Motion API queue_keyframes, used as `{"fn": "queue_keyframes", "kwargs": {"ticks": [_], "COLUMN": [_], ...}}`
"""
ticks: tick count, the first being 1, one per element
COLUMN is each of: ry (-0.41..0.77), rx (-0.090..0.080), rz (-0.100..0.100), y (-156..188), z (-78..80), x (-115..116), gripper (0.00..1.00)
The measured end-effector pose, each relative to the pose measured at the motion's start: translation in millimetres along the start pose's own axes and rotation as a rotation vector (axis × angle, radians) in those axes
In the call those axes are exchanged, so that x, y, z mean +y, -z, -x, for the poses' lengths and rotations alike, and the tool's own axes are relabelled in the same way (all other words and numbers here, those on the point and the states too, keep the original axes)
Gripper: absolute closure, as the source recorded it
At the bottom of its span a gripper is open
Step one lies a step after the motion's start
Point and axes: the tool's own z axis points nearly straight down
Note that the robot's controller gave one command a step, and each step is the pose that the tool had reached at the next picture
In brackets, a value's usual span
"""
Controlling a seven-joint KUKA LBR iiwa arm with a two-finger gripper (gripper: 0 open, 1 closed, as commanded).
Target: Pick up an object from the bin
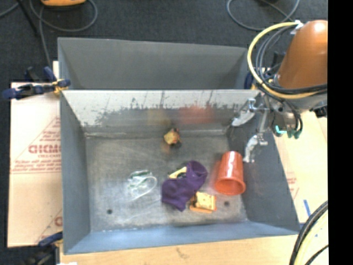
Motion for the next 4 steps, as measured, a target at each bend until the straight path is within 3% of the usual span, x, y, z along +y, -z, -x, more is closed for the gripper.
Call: {"fn": "queue_keyframes", "kwargs": {"ticks": [1,2,3,4], "ry": [0.003,-0.003,0.102,0.204], "rx": [-0.007,-0.012,-0.004,-0.007], "rz": [-0.002,-0.002,-0.001,0.000], "y": [4.2,-56.6,-85.0,-105.2], "z": [1.4,-2.8,3.6,-1.6], "x": [0.3,30.7,93.1,100.1], "gripper": [0.00,0.00,0.00,0.00]}}
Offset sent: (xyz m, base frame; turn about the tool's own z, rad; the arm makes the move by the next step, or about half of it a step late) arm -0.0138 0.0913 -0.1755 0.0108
